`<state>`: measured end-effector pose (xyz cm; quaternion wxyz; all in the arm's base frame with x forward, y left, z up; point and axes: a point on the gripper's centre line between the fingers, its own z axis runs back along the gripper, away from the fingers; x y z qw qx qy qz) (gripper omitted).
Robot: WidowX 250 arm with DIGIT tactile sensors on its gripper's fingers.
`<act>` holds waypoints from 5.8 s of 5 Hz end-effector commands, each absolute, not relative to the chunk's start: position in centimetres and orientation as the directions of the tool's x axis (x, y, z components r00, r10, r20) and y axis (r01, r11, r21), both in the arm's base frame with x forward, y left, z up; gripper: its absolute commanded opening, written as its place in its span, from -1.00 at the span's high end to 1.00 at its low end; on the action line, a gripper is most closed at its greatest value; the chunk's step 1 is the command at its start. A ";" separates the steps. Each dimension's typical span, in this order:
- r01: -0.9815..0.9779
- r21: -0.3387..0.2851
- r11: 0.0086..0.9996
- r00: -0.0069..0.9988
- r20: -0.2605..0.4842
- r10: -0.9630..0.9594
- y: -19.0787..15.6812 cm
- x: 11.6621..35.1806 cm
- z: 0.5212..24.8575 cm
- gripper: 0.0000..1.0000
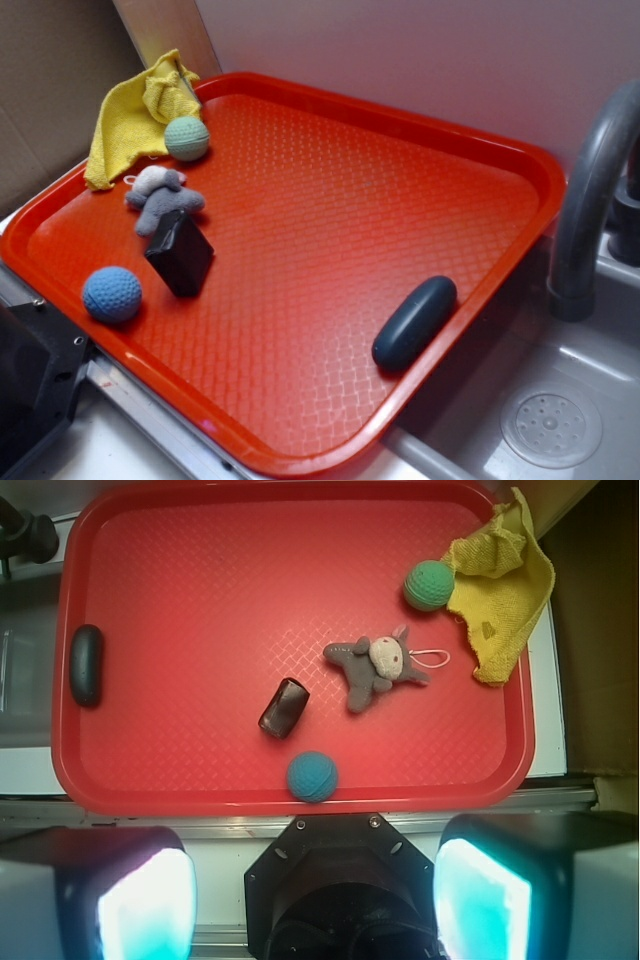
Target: Grab the plastic pickle.
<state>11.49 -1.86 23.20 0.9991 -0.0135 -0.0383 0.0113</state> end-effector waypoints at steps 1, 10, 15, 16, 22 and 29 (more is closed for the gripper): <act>-0.023 0.035 0.999 0.995 0.102 0.019 -3.6 14.2 21.4 -1.00; 0.264 0.001 0.964 0.944 0.205 -0.259 -18.5 22.1 8.6 -1.00; 0.272 -0.034 0.962 0.951 0.160 -0.263 -20.2 21.3 6.4 -1.00; 0.254 0.003 0.967 0.957 0.144 -0.252 -19.4 21.5 5.4 -1.00; 0.549 0.202 0.811 0.810 0.112 -0.576 -14.4 22.6 5.1 -1.00; 0.695 0.049 0.717 0.712 0.091 -0.696 -17.5 23.8 3.0 1.00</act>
